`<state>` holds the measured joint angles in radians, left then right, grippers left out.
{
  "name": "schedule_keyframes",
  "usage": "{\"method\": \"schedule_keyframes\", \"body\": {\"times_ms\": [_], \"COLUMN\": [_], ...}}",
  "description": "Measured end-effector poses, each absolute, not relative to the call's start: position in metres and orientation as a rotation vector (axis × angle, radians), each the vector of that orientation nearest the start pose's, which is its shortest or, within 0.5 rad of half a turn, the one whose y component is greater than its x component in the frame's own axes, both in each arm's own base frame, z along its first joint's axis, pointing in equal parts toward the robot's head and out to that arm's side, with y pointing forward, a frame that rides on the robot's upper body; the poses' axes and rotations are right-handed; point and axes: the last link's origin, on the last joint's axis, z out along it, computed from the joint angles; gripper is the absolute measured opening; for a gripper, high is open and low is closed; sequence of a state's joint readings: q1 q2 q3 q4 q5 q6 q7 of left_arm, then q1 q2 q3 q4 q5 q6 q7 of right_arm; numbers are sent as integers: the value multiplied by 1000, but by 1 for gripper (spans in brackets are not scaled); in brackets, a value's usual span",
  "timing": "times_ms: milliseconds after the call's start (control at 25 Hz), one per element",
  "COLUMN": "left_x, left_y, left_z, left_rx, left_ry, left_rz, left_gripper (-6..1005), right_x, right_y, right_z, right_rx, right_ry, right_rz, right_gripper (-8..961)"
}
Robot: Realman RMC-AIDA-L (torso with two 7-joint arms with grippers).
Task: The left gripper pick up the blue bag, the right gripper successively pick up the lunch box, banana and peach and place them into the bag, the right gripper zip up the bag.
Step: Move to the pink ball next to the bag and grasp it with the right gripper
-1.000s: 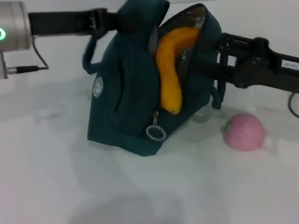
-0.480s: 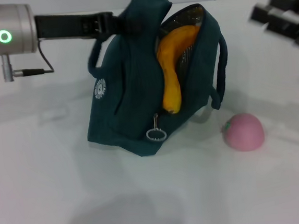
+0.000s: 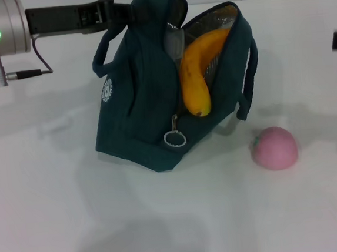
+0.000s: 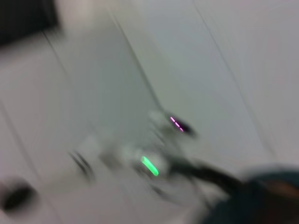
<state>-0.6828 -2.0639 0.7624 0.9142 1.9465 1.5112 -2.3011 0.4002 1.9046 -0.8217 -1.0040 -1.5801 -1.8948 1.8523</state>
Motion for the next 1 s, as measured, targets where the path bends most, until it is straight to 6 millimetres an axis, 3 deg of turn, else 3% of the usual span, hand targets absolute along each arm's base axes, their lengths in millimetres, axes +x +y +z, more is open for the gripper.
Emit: {"method": "schedule_keyframes", "body": {"times_ms": [80, 280, 600, 1000], "left_x": [-177, -178, -180, -178], "left_y": [392, 392, 394, 396], "left_z": [44, 43, 43, 44], "left_rx": [-2530, -2527, -2494, -2489], "left_ry": [-1361, -1372, -1395, -1402], "left_rz": [-839, -838, -846, -847], "left_gripper": [50, 50, 50, 50], "right_x": [225, 232, 247, 213], "right_y": [307, 309, 321, 341], "right_z": [125, 126, 93, 55], "right_rx": [-2746, -2680, -2695, -2820], "right_ry": [638, 649, 726, 747], "right_rz": [712, 377, 153, -30], "right_gripper": [617, 617, 627, 816]}}
